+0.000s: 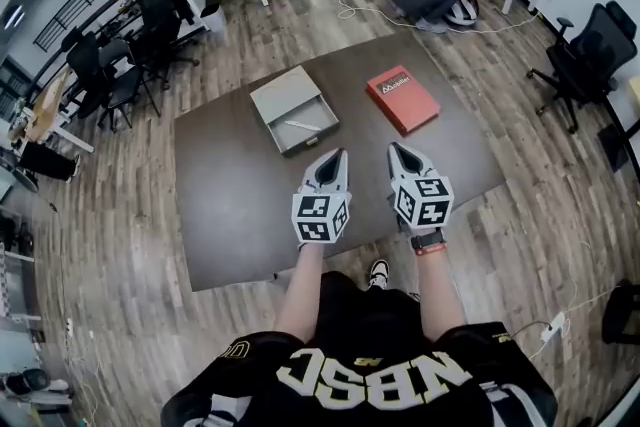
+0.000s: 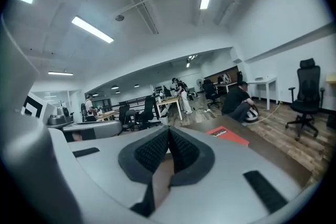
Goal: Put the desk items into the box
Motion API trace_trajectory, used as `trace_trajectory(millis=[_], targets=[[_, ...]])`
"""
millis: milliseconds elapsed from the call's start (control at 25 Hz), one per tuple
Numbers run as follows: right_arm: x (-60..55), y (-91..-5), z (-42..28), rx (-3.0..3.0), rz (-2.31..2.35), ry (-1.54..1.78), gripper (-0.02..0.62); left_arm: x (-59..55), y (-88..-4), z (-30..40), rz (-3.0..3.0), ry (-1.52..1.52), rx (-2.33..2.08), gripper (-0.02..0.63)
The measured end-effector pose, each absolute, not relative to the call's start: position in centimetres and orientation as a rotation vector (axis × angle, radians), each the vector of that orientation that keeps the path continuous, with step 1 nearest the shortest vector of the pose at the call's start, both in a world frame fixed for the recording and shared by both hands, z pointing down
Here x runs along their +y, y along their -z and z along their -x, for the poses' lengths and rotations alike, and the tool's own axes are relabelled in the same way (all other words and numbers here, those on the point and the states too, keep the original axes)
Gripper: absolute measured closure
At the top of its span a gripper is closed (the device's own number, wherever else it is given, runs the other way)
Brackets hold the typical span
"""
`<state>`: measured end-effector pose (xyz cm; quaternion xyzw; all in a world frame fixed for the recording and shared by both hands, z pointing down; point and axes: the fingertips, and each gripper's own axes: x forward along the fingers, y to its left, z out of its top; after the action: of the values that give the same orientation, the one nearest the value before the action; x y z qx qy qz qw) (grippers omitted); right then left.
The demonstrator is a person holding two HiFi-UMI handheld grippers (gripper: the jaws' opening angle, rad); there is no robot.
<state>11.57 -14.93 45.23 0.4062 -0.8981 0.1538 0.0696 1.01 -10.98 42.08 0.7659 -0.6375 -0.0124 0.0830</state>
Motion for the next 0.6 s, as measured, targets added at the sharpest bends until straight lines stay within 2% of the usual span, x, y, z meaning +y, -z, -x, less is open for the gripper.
trace_trajectory(millis=[400, 600], targets=[[-19.3, -48.5, -11.1, -2.624, -1.2, -0.529, 0.584, -16.3, -44.7, -1.4, -2.298, -0.025, -1.771, 0.591], [-21.2, -51.2, -11.6, -2.54, -1.235, -0.604, 0.56, -19.4, -45.9, -2.6, -2.393, -0.075, -1.67, 0.591]])
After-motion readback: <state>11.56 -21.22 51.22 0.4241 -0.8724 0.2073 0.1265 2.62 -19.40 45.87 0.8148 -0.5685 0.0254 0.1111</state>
